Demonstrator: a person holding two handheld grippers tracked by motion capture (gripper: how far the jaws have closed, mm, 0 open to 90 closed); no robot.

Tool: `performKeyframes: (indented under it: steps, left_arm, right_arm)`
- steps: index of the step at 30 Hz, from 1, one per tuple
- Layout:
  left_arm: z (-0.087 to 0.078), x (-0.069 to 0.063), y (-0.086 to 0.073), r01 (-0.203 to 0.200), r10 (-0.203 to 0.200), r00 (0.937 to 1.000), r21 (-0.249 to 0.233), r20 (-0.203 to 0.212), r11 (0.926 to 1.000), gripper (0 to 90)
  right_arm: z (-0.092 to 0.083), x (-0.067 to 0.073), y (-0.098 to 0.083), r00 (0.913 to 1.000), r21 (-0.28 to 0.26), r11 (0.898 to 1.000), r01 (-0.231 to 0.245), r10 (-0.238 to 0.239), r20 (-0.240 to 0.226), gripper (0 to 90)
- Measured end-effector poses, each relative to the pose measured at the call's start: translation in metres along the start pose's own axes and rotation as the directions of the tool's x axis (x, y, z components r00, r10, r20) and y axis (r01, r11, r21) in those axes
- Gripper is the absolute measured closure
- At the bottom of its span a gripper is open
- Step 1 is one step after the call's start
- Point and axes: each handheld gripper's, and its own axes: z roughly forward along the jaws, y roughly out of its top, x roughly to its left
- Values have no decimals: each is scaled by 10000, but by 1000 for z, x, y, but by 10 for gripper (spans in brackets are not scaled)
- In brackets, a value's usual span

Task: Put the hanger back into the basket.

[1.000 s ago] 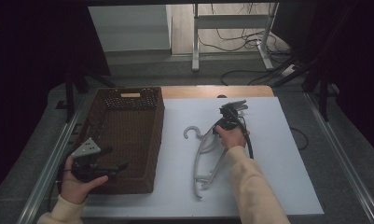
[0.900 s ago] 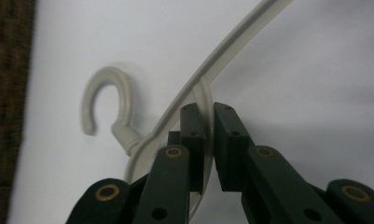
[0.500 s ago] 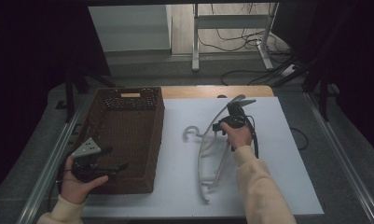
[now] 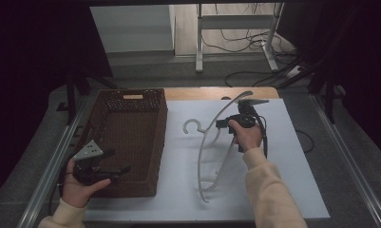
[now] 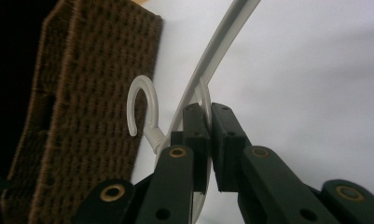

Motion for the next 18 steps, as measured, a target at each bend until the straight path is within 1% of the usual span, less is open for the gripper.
performKeyframes:
  steps: [2, 4, 6, 7, 18]
  left_arm:
    - [0, 0, 0, 8, -8, 10000, 20, -2, 10000, 142]
    - [1, 0, 0, -5, 5, 10000, 26, 1, 10000, 143]
    - [1, -1, 0, -12, 12, 10000, 27, 3, 10000, 143]
    - [1, -1, 0, -15, 15, 10000, 27, 2, 10000, 143]
    - [1, -4, 3, 21, -21, 10000, 0, 12, 10000, 144]
  right_arm:
    - [-5, 3, 0, 9996, -180, 9998, 48, -53, -269, 853]
    - [-8, 4, -1, 9995, -249, 9996, 107, -115, -310, 852]
    - [-10, 5, -1, 9988, -279, 9996, 44, -58, -478, 853]
    - [-12, 5, -1, 9987, -309, 9995, 117, -132, -498, 852]
    - [-23, 11, -4, 9963, -612, 9978, 240, -289, -811, 852]
